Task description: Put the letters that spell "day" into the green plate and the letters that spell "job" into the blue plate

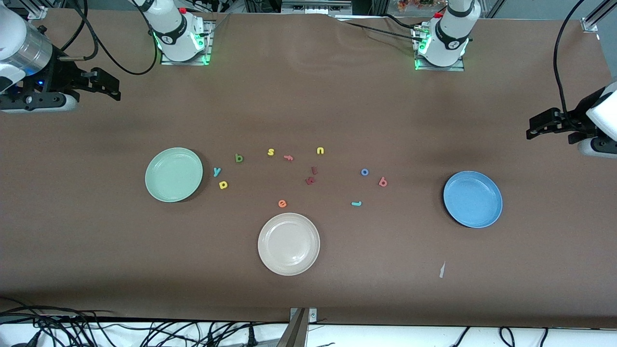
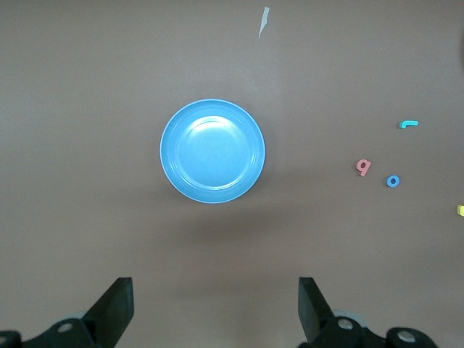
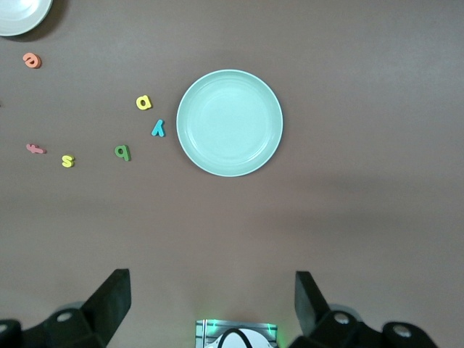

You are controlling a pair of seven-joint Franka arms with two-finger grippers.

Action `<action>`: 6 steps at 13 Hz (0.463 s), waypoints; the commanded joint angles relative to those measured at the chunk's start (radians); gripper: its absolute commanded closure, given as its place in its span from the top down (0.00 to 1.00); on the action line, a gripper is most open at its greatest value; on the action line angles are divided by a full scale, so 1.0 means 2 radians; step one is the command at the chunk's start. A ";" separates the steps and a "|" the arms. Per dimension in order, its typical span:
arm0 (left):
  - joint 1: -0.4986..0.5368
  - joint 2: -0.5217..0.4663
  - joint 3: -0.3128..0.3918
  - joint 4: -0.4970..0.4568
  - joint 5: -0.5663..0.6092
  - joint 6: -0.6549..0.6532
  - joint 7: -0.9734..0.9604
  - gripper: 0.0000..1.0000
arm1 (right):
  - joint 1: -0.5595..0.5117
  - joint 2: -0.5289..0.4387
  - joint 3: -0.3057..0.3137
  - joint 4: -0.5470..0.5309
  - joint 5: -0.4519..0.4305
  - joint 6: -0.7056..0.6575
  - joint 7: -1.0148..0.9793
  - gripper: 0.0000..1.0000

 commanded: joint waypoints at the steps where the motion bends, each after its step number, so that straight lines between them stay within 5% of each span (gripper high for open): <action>1: -0.002 -0.003 0.002 -0.003 -0.011 0.005 0.011 1.00 | 0.002 -0.005 -0.002 -0.008 0.004 0.005 -0.008 1.00; 6: -0.002 -0.003 0.002 -0.002 -0.011 0.005 0.011 1.00 | 0.002 -0.005 -0.002 -0.008 0.003 0.008 -0.008 1.00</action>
